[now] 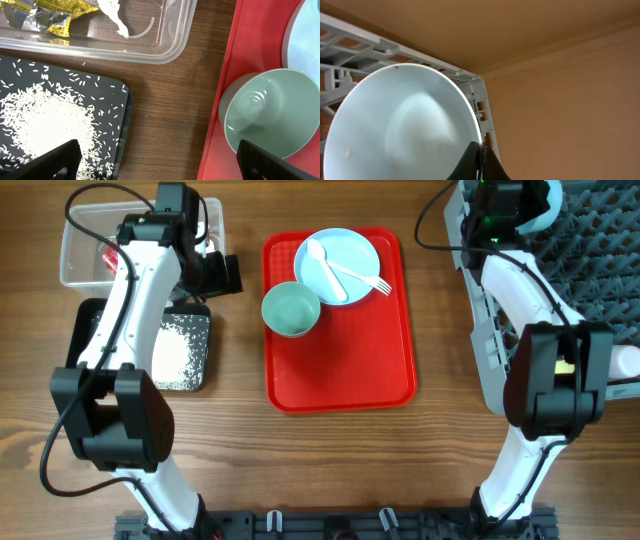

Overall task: Sort waste into correct bins and load items into the dishwasher rack
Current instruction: 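Carry the light blue bowl with the right gripper into the rack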

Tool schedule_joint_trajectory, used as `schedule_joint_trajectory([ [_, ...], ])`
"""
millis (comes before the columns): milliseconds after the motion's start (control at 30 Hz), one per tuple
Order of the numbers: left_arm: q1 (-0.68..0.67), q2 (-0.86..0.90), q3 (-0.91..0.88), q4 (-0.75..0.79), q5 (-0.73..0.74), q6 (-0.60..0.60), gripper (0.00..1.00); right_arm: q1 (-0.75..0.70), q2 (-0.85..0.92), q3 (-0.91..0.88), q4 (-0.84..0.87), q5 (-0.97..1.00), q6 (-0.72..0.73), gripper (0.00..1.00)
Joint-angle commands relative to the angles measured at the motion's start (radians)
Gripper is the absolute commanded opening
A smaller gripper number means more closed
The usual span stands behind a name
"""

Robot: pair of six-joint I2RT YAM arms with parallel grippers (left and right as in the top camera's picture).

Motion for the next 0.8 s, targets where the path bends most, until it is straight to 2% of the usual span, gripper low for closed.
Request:
schedule_joint_trajectory([
  [0, 0.006, 0.009, -0.005, 0.0, 0.008, -0.013, 1.0, 0.004, 0.043, 0.005, 0.01, -0.003, -0.001, 0.04],
  [433, 0.006, 0.009, -0.005, 0.0, 0.008, -0.013, 1.0, 0.028, 0.07, 0.005, 0.035, -0.029, -0.004, 0.04],
  [767, 0.006, 0.009, -0.005, 0.0, 0.008, -0.013, 1.0, 0.094, 0.07, 0.005, -0.024, -0.037, -0.002, 0.04],
])
